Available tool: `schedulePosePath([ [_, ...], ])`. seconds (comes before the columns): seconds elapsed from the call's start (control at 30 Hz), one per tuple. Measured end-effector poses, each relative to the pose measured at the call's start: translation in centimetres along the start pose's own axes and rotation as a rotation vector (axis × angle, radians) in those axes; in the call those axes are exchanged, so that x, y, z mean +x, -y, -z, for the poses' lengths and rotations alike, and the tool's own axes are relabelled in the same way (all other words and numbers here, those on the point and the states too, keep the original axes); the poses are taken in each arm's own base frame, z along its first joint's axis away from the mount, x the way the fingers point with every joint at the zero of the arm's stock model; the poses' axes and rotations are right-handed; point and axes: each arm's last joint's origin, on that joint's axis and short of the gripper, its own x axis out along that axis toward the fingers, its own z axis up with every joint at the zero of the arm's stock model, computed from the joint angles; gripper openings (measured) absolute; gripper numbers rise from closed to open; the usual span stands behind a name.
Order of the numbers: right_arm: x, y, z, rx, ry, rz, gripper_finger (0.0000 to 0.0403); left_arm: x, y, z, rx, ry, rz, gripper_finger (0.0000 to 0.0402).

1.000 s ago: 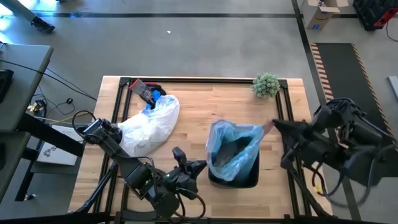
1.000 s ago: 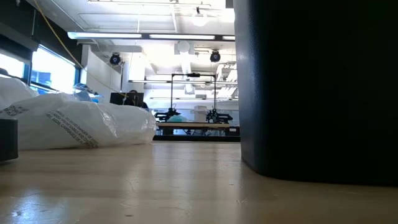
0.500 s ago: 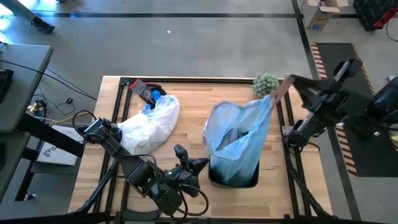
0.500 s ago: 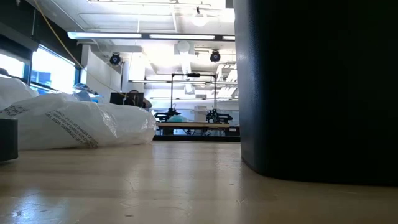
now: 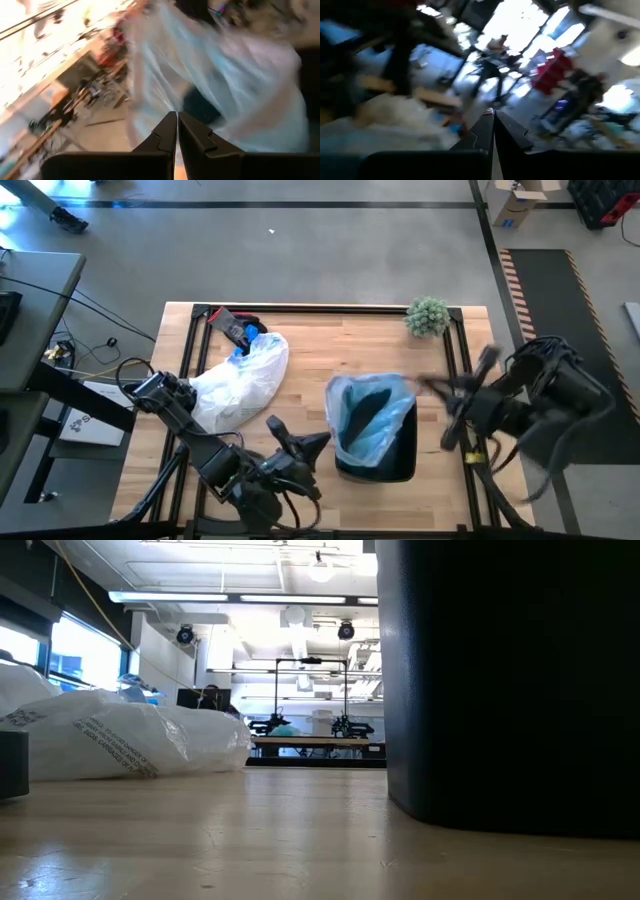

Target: Place trash/remove bag and relplace

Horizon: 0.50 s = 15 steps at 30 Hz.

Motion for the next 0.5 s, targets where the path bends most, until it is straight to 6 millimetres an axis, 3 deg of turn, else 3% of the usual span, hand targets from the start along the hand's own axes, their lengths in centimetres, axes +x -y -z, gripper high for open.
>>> schedulePosePath([
  [0.13, 0.2, -2.1, 2.2, 0.1, -0.123, -0.216, 0.0, -0.4, -2.2, -1.9, -0.13, 0.032, -0.022, 0.0001],
  [0.27, 0.7, -4.3, 3.3, 0.101, -0.176, -0.272, 0.0, -0.4, -5.7, -2.8, -0.234, 0.092, 0.205, 0.0022],
  [0.37, 1.1, -5.7, 4.2, 0.051, -0.194, -0.283, 0.0, 0.3, -7.1, -1.6, -0.192, 0.035, 0.421, 0.0043],
  [0.5, 1.3, -6.5, 4.9, 0.008, -0.206, -0.272, 0.0, 2.0, -7.9, 1.0, -0.004, -0.127, 0.612, 0.0065],
])
